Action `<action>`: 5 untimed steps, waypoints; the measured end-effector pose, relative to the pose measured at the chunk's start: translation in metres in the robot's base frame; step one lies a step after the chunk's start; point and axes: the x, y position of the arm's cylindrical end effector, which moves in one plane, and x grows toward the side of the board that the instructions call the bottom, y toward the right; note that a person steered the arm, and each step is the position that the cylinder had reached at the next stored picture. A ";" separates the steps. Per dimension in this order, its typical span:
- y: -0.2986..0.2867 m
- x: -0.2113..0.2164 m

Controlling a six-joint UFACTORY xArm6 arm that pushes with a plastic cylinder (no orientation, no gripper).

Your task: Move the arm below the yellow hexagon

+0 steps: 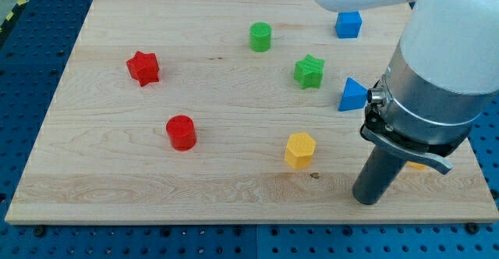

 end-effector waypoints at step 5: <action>-0.008 0.000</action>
